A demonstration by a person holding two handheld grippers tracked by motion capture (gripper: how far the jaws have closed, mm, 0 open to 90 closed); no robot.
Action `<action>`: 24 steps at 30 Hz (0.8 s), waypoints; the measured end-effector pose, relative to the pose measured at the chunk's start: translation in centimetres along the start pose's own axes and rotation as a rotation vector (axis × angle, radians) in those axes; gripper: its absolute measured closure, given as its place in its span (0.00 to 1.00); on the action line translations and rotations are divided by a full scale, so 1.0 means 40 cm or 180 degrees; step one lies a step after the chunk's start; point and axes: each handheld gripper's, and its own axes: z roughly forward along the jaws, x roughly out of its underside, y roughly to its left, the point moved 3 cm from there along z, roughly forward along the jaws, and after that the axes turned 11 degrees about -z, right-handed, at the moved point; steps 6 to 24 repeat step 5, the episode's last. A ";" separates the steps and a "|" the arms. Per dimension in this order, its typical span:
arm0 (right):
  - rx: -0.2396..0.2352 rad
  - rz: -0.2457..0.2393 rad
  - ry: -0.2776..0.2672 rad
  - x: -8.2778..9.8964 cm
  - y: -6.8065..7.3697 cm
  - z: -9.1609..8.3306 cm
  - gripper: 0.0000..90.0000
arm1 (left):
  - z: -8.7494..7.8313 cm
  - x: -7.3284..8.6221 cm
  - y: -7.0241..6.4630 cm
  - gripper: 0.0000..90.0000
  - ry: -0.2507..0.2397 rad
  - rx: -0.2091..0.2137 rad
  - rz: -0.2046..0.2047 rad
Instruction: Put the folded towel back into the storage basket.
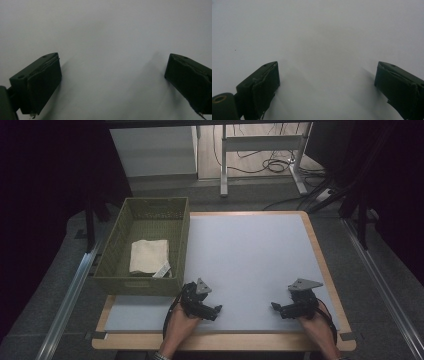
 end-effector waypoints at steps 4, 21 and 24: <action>-0.0003 0.0004 -0.0005 0.001 0.000 0.000 0.07 | 0.001 0.001 -0.001 0.01 -0.0015 -0.0008 0.0003; -0.0002 0.0003 -0.0004 0.001 0.000 0.000 0.07 | 0.001 0.001 -0.001 0.01 -0.0017 -0.0009 0.0005; -0.0002 0.0003 -0.0004 0.001 0.000 0.000 0.07 | 0.001 0.001 -0.001 0.01 -0.0017 -0.0009 0.0005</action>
